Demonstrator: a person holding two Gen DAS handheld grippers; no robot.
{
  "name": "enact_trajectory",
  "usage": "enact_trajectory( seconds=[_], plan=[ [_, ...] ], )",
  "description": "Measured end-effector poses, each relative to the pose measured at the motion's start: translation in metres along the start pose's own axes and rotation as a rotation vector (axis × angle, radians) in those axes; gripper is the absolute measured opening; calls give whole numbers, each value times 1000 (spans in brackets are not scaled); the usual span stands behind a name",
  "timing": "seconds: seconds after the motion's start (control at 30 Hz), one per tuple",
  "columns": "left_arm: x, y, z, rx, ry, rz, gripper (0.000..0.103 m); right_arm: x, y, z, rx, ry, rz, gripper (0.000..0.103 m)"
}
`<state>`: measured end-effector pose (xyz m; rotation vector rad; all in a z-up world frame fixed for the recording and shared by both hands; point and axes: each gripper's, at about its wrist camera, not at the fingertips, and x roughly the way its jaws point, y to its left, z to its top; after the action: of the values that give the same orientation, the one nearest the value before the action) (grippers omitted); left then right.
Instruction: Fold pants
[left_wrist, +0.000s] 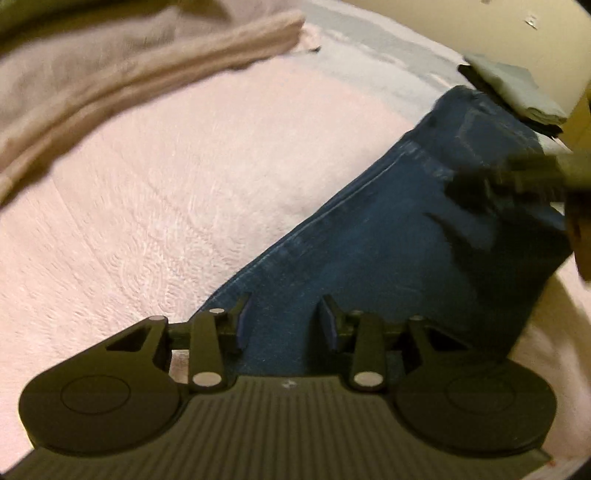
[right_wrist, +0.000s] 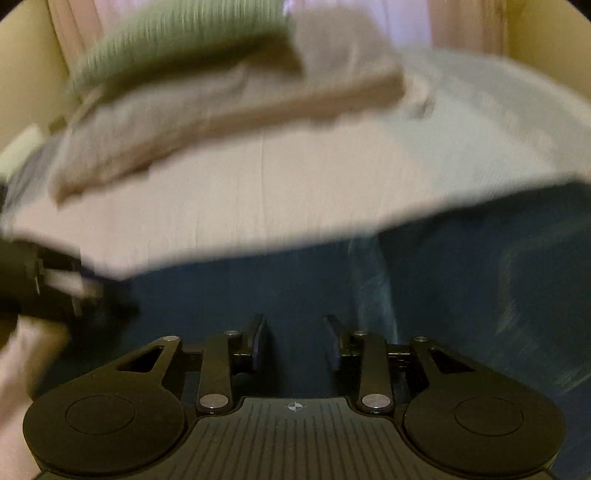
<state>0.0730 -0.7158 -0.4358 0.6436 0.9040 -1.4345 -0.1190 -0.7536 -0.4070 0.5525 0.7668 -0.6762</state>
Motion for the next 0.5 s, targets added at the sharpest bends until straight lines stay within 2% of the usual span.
enact_trajectory(
  seconds=[0.07,0.17,0.23,0.27,0.3,0.33,0.4,0.47,0.5],
  plan=[
    [4,1,-1,-3,0,-1,40,0,2,-6,-19,-17,-12,31],
    [-9,2,5,-11,18,-15,37,-23,12,-1,29,-23,-44,35],
    [-31,-1,3,7,3,-10,37,-47,33,-5,-6,-40,-57,45],
    [-41,0,3,24,-3,-1,38,-58,48,-9,-40,-45,-54,57],
    [-49,3,2,39,-7,3,39,-68,65,-15,-81,-48,-46,68],
    [-59,5,-2,55,-6,8,41,-77,87,-23,-140,-53,-30,71],
    [-78,8,-12,117,-3,27,45,-86,130,-45,-290,-58,7,75],
    [-92,7,-22,206,3,59,56,-85,169,-70,-447,-63,24,76],
    [-95,5,-26,255,9,73,58,-79,190,-82,-534,-70,31,76]
  ],
)
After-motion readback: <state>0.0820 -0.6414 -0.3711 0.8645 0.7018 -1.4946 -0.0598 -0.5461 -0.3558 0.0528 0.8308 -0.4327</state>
